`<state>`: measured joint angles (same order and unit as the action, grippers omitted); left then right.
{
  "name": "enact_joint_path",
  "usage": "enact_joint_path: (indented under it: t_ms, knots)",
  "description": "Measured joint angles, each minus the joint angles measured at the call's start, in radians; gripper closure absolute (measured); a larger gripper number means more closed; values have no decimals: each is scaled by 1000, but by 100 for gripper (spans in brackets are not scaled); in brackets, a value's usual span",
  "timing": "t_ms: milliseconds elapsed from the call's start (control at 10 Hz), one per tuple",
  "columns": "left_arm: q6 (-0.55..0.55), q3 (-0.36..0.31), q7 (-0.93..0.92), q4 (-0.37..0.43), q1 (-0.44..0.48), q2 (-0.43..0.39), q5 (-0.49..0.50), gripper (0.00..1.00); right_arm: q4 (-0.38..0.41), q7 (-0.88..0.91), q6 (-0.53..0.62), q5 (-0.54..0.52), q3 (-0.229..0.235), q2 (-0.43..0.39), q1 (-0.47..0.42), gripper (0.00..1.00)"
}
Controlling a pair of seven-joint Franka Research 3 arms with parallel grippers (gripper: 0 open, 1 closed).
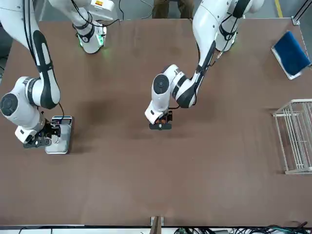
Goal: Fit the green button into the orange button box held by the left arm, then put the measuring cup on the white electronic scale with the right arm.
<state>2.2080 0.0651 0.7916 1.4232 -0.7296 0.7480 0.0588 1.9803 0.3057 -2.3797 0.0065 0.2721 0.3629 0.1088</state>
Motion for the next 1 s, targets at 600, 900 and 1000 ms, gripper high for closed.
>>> enact_joint_path:
  t_ms: [600, 900, 1000]
  knots:
    - [-37, 7, 114, -4, -8, -31, -2, 75, -192, -102, 403, 0, -25, -156, 30, 11]
    - [-40, 9, 134, 38, -11, -55, -2, 99, -269, -196, 536, 0, -65, -214, 33, 0]
    - [-33, 9, 134, 61, -11, -67, -2, 99, -290, -205, 572, 0, -73, -235, 33, 0]
